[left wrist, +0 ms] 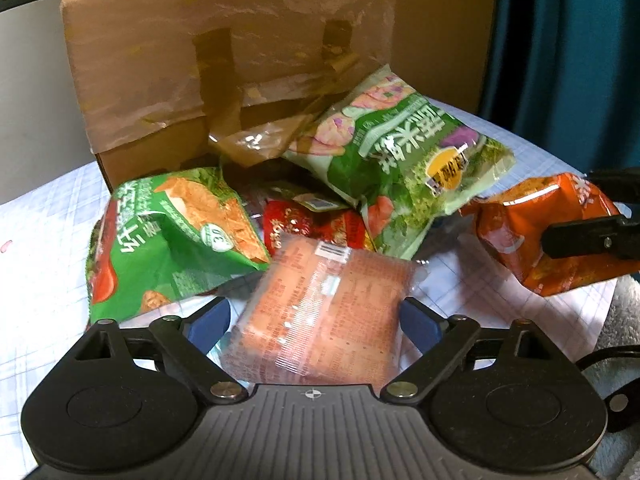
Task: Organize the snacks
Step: 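Close the left tool on the pink sausage pack while the right tool holds the orange bag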
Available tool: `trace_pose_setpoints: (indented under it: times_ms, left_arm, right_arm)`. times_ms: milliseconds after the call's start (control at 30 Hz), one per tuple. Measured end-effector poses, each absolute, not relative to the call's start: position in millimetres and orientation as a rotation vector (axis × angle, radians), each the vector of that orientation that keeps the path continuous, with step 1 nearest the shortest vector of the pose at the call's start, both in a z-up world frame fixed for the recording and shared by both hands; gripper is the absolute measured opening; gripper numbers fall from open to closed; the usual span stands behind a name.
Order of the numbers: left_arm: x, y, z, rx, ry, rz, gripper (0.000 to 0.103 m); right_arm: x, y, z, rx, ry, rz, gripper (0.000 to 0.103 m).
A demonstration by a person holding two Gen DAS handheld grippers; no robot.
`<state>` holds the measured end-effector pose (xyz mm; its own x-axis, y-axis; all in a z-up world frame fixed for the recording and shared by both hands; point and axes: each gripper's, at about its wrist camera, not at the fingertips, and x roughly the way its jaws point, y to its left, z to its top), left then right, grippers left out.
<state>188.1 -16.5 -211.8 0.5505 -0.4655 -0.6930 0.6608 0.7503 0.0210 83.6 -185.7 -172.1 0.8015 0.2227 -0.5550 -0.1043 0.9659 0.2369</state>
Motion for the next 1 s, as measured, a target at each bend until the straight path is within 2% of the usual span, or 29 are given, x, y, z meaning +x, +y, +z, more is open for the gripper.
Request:
trace_pose_setpoints:
  times_ms: [133, 267, 333, 1000]
  left_arm:
    - [182, -21, -214, 0.351, 0.707, -0.668, 0.091]
    - [181, -16, -212, 0.313, 0.695, -0.655, 0.082]
    - [179, -15, -211, 0.301, 0.693, -0.647, 0.081]
    - [146, 8, -178, 0.094, 0.675, -0.607, 0.08]
  right_arm:
    - [83, -186, -171, 0.202, 0.615, 0.175, 0.084]
    - [83, -186, -172, 0.21, 0.615, 0.164, 0.084]
    - [82, -188, -172, 0.216, 0.616, 0.159, 0.084]
    - [78, -185, -166, 0.206, 0.603, 0.153, 0.084]
